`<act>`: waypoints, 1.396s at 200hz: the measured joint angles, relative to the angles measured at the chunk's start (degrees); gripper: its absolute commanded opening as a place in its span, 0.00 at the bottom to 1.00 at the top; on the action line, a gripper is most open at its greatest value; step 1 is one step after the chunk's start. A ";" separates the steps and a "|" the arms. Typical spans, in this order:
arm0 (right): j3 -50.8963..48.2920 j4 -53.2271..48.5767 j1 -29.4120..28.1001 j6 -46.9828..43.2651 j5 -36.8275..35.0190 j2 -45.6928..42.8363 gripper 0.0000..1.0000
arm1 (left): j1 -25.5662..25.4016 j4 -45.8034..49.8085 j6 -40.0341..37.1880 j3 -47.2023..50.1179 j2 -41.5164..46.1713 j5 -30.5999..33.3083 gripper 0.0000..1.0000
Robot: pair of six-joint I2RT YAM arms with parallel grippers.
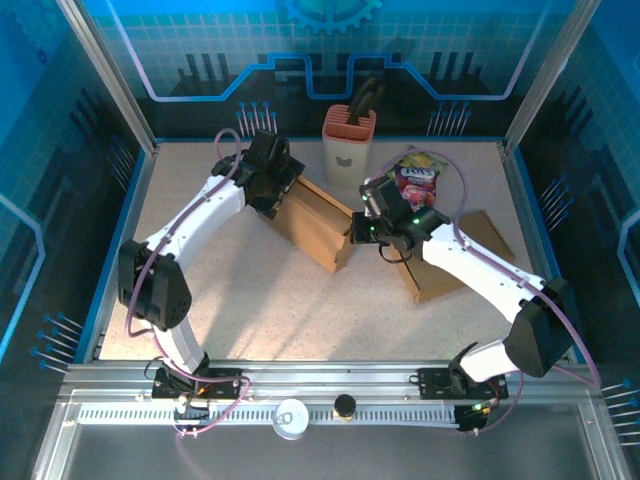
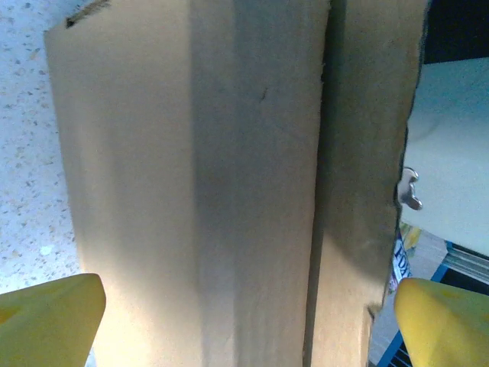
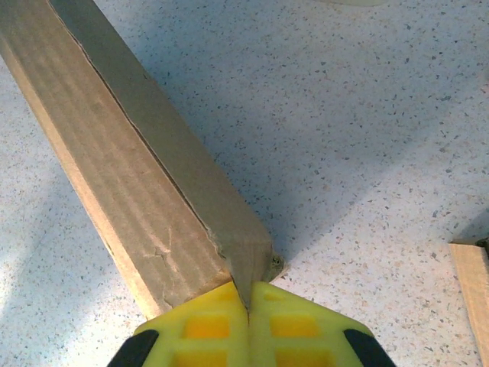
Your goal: Fold the paper box
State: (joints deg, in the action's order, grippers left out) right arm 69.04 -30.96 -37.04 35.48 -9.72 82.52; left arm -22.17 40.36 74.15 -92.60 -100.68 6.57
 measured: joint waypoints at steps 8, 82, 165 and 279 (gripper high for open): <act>0.00 0.07 -0.11 -0.04 -0.13 0.00 0.00 | 0.00 -0.07 0.15 -0.17 -0.50 0.00 0.98; -0.02 0.20 -1.97 -1.07 -1.07 -0.22 0.00 | 0.33 3.78 1.49 -3.06 -1.81 0.02 0.94; -0.09 0.50 -3.52 -1.05 -2.58 -0.33 0.00 | 0.92 4.83 7.02 -0.52 -2.01 1.09 0.73; -0.09 1.44 -5.46 7.48 -3.54 -0.33 0.00 | -0.59 6.91 20.57 7.08 5.16 4.81 0.66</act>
State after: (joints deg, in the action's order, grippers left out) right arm 68.95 -29.52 -42.50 42.96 -13.26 82.19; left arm -22.76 47.27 94.72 -85.52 -95.53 11.38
